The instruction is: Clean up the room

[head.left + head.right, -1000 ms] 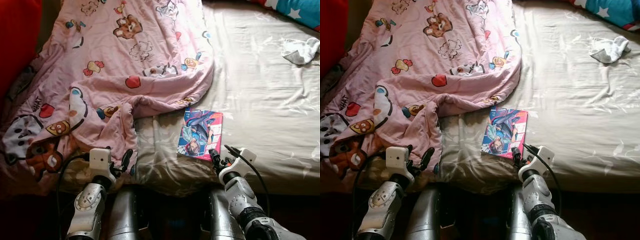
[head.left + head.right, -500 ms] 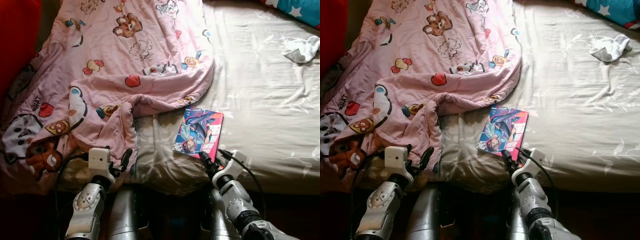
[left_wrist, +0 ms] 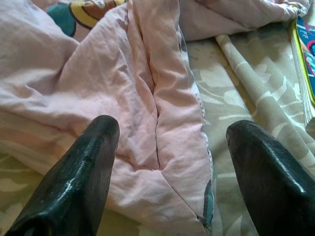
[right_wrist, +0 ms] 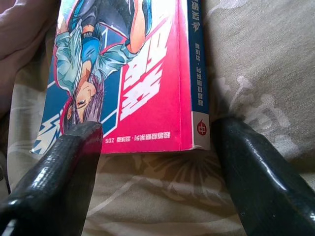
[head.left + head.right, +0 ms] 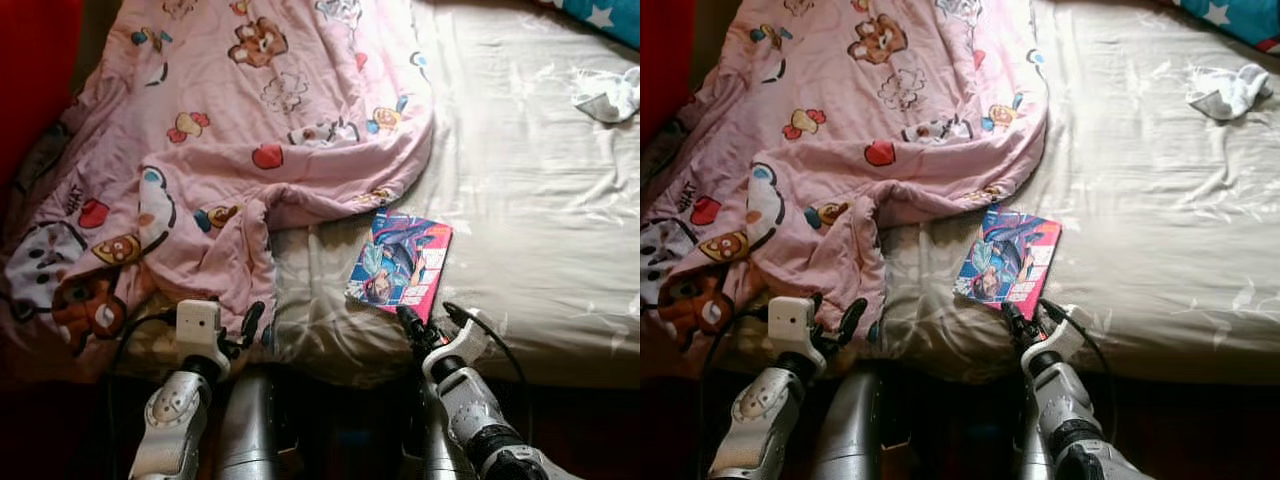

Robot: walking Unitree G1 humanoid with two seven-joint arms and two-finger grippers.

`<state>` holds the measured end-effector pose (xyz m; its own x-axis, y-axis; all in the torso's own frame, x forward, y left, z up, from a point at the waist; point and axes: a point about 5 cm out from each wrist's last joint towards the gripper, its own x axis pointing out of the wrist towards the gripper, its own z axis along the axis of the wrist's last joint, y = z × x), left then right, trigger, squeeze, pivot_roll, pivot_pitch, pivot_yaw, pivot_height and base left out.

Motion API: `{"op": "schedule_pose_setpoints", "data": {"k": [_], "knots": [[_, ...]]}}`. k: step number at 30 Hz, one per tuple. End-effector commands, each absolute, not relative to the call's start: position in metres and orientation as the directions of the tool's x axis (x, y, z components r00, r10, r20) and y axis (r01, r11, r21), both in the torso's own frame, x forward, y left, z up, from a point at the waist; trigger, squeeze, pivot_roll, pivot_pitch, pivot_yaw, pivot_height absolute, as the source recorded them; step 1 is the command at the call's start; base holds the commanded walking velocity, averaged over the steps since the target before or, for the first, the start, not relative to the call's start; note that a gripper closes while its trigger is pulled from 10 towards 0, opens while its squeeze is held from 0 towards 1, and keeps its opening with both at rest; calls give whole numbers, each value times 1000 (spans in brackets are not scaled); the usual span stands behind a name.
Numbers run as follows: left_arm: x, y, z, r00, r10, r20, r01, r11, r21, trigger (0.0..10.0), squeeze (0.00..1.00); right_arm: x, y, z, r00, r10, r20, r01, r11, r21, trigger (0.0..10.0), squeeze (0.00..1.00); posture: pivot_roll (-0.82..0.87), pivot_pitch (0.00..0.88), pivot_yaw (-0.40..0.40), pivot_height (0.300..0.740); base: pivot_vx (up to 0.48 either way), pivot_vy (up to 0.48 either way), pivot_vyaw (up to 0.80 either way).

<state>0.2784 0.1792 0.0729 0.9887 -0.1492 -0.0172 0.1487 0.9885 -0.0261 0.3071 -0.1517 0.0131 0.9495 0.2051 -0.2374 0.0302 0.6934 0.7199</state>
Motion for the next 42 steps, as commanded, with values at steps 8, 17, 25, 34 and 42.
{"op": "schedule_pose_setpoints", "data": {"k": [8, 17, 25, 34, 42], "knots": [[271, 180, 66, 989, -138, -55, 137, 990, -28, 10000, 0, 299, -152, 4, 953, 175, -249, 91, 617, 781, 10000, 0, 111, 346, 99, 573, 0, 0, 0], [265, 183, 65, 989, -134, -65, 133, 991, -22, 10000, 0, 298, -140, 5, 950, 240, -200, 30, 565, 824, 10000, 0, 127, 352, 106, 573, 0, 0, 0], [264, 184, 66, 989, -132, -70, 131, 991, -15, 10000, 0, 302, -134, 9, 949, 254, -185, 17, 547, 837, 10000, 0, 143, 356, 109, 573, 0, 0, 0], [260, 187, 66, 989, -130, -78, 129, 992, -11, 10000, 0, 305, -132, 12, 950, 254, -181, 15, 542, 840, 4510, 0, 153, 363, 112, 573, 0, 0, 0], [258, 187, 65, 988, -130, -86, 129, 992, -10, 10000, 0, 306, -131, 13, 951, 258, -171, 6, 537, 844, 0, 0, 152, 369, 114, 573, 0, 0, 0]]}}
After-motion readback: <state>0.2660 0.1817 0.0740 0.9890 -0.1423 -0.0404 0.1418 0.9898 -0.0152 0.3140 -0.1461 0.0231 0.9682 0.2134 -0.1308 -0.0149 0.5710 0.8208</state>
